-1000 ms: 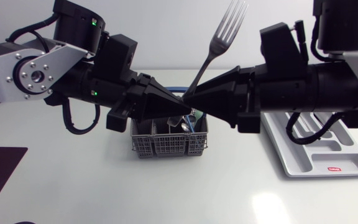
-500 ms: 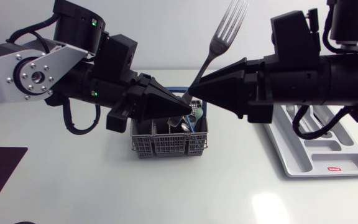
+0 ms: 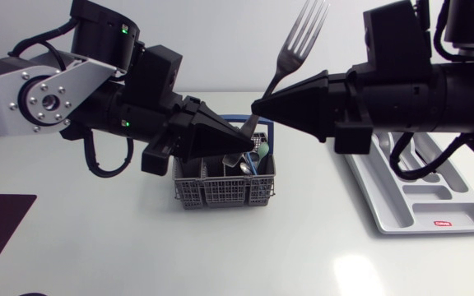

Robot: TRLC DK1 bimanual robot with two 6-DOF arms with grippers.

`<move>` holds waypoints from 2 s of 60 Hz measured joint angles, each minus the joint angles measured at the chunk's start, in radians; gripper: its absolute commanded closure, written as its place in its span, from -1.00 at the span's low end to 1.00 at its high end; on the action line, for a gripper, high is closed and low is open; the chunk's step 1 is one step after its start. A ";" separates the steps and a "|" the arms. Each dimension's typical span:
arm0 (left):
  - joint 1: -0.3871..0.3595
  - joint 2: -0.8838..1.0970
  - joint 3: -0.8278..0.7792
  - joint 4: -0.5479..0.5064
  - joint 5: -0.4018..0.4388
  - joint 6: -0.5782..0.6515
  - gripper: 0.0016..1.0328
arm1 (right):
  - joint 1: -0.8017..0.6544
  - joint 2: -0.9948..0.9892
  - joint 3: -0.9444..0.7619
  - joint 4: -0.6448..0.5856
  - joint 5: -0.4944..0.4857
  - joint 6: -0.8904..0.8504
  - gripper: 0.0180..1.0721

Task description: Sort the cutlery from the basket into the organizer compartments.

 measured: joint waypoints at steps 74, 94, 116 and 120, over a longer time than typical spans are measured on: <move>0.018 -0.060 0.000 -0.017 -0.432 -0.100 -0.92 | -0.343 -0.118 0.014 -0.330 0.303 -0.111 0.88; -0.074 -0.060 0.000 -0.054 -0.618 -0.045 -0.92 | -0.558 -0.034 0.042 -0.389 0.505 -0.200 0.88; -0.087 -0.060 0.000 -0.086 -0.665 -0.025 -0.92 | -0.675 0.187 0.085 -0.370 0.722 -0.242 0.88; -0.096 -0.060 0.000 -0.089 -0.674 -0.022 -0.92 | -0.698 0.256 0.121 -0.367 0.746 -0.242 0.88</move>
